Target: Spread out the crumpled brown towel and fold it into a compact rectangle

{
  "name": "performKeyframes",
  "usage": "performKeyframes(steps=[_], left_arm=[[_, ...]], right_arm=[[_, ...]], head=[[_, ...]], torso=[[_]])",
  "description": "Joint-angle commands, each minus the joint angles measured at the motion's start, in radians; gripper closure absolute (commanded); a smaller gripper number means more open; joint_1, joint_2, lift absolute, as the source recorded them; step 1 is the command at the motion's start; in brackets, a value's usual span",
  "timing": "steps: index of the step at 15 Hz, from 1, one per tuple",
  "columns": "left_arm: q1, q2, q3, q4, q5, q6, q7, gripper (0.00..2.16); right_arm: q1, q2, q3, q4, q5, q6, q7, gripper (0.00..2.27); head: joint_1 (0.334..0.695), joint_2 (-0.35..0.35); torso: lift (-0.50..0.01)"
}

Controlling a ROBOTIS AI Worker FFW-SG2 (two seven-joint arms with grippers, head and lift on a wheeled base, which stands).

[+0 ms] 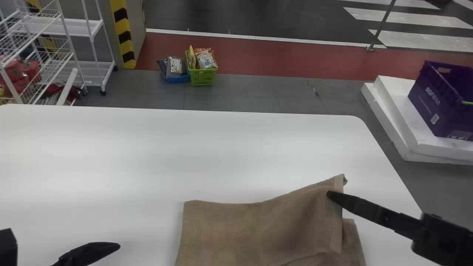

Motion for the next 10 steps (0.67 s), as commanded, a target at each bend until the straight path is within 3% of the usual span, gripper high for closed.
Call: performKeyframes(steps=[1,5,10], left_arm=[[0.000,0.000,0.000,0.000,-0.001,0.000,0.000,0.08],[0.000,0.000,-0.001,-0.002,-0.001,0.000,0.000,0.08],[-0.002,0.000,-0.001,0.003,-0.001,0.000,0.002,0.08]], right_arm=[[-0.007,0.001,-0.032,-0.053,-0.051,0.002,0.000,1.23],[-0.035,0.001,-0.115,-0.105,-0.128,0.002,-0.001,1.23],[-0.007,0.001,-0.124,-0.143,-0.154,0.002,0.002,1.23]], head=[[0.695,-0.127],[0.695,-0.127],[0.695,-0.131]], torso=[[-0.127],[-0.127],[-0.127]])
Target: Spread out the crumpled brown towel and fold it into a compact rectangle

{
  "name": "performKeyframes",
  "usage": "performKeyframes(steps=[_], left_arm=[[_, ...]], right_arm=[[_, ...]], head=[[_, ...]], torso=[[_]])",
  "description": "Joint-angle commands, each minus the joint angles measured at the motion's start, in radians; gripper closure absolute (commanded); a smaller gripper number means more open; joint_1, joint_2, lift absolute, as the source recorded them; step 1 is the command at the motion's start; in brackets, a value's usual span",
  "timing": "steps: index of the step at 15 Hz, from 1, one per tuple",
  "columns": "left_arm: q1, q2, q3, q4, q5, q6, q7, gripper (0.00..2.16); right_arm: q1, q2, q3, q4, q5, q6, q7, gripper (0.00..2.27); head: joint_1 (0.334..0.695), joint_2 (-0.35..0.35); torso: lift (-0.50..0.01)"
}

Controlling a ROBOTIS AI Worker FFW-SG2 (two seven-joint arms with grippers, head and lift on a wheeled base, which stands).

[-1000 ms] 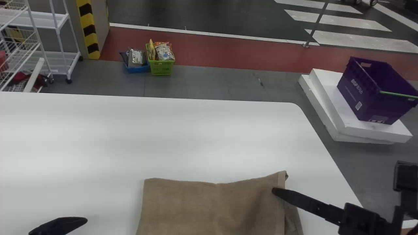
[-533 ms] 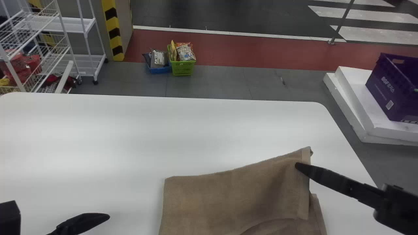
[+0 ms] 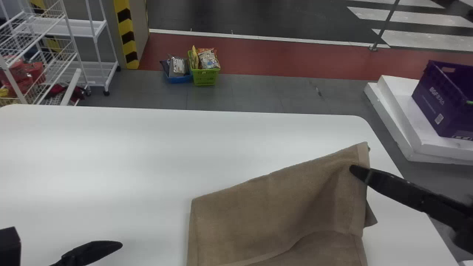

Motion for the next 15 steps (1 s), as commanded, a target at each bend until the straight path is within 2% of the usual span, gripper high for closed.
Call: performKeyframes(steps=[1,6,8,10,15], left_arm=[[0.000,0.000,0.002,0.003,0.000,0.000,0.000,0.08],[-0.012,0.002,0.000,0.029,-0.002,-0.021,0.000,0.08],[-0.017,0.002,-0.006,0.032,-0.006,-0.021,0.000,0.08],[-0.020,0.002,-0.006,0.045,-0.006,-0.021,-0.002,0.08],[-0.026,0.008,-0.009,0.062,-0.006,-0.037,-0.002,0.08]], right_arm=[[0.014,0.001,-0.013,-0.008,-0.001,0.002,0.000,1.23],[0.060,0.001,-0.093,-0.004,-0.001,0.002,0.012,1.23],[0.060,0.001,-0.153,-0.013,-0.057,0.002,0.017,1.23],[0.066,0.001,-0.182,-0.014,-0.064,0.002,0.017,1.23],[0.147,0.001,-0.190,0.070,0.002,0.002,0.026,1.23]], head=[[0.695,-0.129],[0.695,-0.154],[0.695,-0.180],[0.695,-0.196],[0.695,-0.243]], torso=[[-0.127],[-0.127],[-0.127],[-0.127],[-0.127]])
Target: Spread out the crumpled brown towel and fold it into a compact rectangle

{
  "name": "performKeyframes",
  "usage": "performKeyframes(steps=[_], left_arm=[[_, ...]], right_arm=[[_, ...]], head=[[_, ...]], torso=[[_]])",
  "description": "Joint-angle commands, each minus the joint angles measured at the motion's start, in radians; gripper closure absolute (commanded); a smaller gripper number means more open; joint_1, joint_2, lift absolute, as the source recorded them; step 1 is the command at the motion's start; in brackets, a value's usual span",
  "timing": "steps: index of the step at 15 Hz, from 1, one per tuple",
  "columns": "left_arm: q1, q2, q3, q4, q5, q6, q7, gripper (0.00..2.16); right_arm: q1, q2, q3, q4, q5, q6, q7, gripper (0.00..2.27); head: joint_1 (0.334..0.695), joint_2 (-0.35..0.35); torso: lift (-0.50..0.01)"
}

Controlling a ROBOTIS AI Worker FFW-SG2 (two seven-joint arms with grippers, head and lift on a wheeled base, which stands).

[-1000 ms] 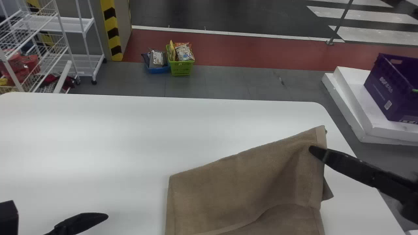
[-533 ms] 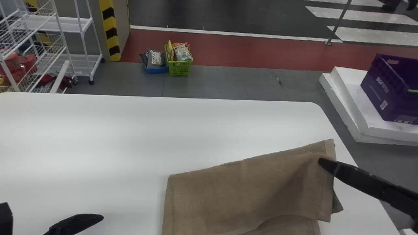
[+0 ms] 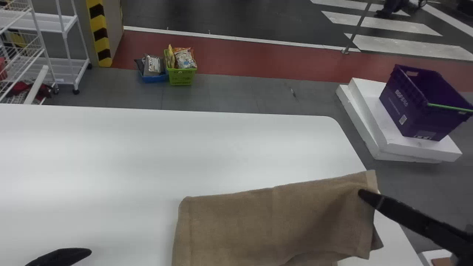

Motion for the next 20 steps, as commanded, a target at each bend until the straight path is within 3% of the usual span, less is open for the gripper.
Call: performKeyframes(steps=[1,8,20], left_arm=[[-0.006,0.002,-0.001,0.008,0.000,-0.005,0.000,0.08],[-0.012,0.008,-0.026,0.030,-0.006,-0.020,0.000,0.08],[-0.016,0.008,-0.027,0.042,-0.009,-0.023,0.000,0.08]], right_arm=[[0.058,0.001,0.007,0.058,0.033,0.002,0.006,1.23],[0.104,0.001,0.093,0.258,0.178,0.002,0.022,1.23],[0.066,0.001,0.096,0.272,0.184,0.002,0.019,1.23]], head=[[0.695,-0.252],[0.695,-0.332],[0.695,-0.339]], torso=[[-0.127],[-0.127],[-0.127]])
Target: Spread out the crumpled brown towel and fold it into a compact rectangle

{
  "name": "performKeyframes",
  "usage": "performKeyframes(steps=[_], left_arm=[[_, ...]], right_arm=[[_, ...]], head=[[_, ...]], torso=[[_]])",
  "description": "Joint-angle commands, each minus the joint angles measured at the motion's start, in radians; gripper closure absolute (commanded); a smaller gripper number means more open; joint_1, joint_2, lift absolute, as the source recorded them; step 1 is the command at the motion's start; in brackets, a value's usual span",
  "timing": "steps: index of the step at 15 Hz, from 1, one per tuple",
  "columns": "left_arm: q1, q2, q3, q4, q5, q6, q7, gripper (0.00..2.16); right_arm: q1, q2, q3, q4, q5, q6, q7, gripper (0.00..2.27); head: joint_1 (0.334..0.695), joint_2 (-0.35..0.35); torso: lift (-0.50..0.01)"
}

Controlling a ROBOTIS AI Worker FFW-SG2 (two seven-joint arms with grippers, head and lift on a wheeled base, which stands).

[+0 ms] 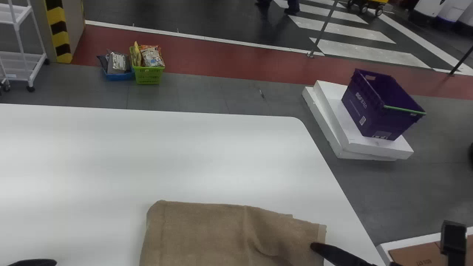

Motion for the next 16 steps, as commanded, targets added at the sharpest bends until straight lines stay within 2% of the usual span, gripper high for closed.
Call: performKeyframes(steps=[1,4,7,11,13,16], left_arm=[[-0.001,0.000,0.000,0.002,-0.001,0.000,0.000,0.08],[-0.003,0.000,0.000,0.002,-0.006,0.000,0.000,0.08],[-0.003,0.002,0.009,-0.005,-0.006,0.000,0.000,0.08],[-0.003,0.002,0.043,-0.011,-0.003,0.003,-0.012,0.08],[-0.004,0.002,0.051,-0.015,0.000,0.003,-0.014,0.08],[-0.003,0.002,0.071,-0.018,0.006,0.003,-0.020,0.08]], right_arm=[[-0.006,0.001,-0.001,-0.002,-0.005,0.002,0.002,1.23],[-0.026,0.001,0.013,-0.021,-0.034,0.002,0.002,1.23],[-0.061,0.001,0.050,-0.138,-0.096,0.002,-0.005,1.23],[-0.188,0.001,0.118,-0.285,-0.158,0.002,-0.068,1.23],[-0.227,0.001,0.254,-0.336,-0.166,0.002,-0.151,1.23],[-0.248,0.001,0.478,-0.364,-0.125,0.002,-0.231,1.23]], head=[[0.695,-0.339],[0.695,-0.330],[0.695,-0.304],[0.695,-0.203],[0.695,-0.131],[0.695,-0.040]], torso=[[-0.127],[-0.127],[-0.127],[-0.127],[-0.127],[-0.127]])
